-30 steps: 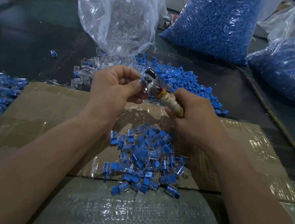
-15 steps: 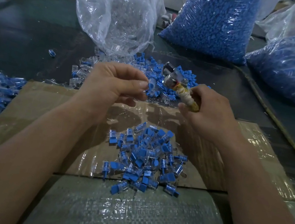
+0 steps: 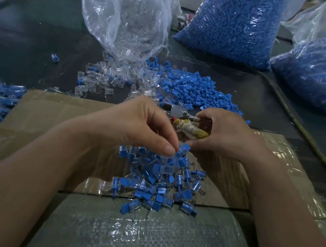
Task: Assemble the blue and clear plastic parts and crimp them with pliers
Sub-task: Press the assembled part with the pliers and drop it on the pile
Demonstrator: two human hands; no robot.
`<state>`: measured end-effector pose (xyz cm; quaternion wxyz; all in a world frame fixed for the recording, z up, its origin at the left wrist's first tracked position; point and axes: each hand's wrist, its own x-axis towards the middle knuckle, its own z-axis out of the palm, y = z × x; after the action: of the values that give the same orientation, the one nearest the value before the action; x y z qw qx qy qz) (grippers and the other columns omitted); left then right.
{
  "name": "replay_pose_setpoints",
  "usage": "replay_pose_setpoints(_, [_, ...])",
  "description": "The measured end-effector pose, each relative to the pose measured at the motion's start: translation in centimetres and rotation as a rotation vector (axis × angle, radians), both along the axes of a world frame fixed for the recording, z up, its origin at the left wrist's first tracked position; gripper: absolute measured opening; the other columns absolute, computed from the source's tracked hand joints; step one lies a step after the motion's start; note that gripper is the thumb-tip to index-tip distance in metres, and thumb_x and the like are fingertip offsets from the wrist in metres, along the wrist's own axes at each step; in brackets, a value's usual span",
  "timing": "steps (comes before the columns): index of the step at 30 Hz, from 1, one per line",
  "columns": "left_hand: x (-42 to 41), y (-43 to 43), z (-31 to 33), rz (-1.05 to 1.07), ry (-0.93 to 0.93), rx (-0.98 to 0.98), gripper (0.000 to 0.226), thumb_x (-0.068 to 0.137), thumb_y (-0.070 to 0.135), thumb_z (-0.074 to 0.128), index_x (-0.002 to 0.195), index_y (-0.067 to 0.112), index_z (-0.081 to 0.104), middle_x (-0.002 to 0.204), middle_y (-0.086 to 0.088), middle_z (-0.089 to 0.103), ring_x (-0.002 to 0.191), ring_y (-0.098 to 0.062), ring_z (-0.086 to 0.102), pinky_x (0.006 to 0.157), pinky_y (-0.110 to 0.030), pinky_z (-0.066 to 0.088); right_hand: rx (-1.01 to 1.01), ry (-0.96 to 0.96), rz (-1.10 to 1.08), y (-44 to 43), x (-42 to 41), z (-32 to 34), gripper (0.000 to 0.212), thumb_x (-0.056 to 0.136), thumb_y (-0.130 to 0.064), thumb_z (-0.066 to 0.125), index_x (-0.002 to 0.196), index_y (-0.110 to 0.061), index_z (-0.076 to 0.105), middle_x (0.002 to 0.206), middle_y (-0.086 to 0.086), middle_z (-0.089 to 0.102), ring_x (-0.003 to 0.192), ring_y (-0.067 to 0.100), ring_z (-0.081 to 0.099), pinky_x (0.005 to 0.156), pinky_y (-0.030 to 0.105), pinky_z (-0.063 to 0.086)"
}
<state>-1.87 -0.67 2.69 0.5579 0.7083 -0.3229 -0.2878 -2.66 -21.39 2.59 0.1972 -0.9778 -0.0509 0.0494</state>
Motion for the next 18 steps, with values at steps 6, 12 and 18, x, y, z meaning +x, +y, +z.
replay_pose_setpoints(6, [0.0,0.1,0.2,0.196,0.020,-0.066,0.010,0.067,0.021,0.069,0.071,0.012,0.072,0.063,-0.003,0.068,0.042,-0.008,0.045,0.041,-0.016,0.037,-0.063,0.060,0.044,-0.4,0.0,-0.1,0.062,0.054,-0.047,0.080,0.104,-0.031,0.047,0.084,-0.022,0.039,0.081,0.004,0.041,0.064,0.022,0.031])
replay_pose_setpoints(12, [2.4,0.8,-1.9,0.995,-0.272,0.007,0.014,0.077,0.003,0.069,0.077,0.018,0.069,0.066,0.006,0.065,0.059,-0.003,0.058,0.063,-0.024,0.053,-0.077,0.119,0.075,-1.2,-0.2,0.5,0.076,0.054,-0.049,0.081,0.119,-0.025,0.049,0.092,-0.020,0.039,0.088,0.005,0.042,0.071,0.024,0.034])
replay_pose_setpoints(18, [3.6,1.6,-3.0,1.032,-0.476,0.326,0.016,0.074,0.018,0.074,0.089,0.020,0.068,0.073,0.012,0.060,0.075,-0.013,0.059,0.078,-0.035,0.050,-0.041,0.211,0.057,-1.5,-0.5,0.9,0.074,0.040,-0.072,0.064,0.102,-0.037,0.045,0.095,-0.021,0.038,0.086,0.000,0.041,0.066,0.018,0.033])
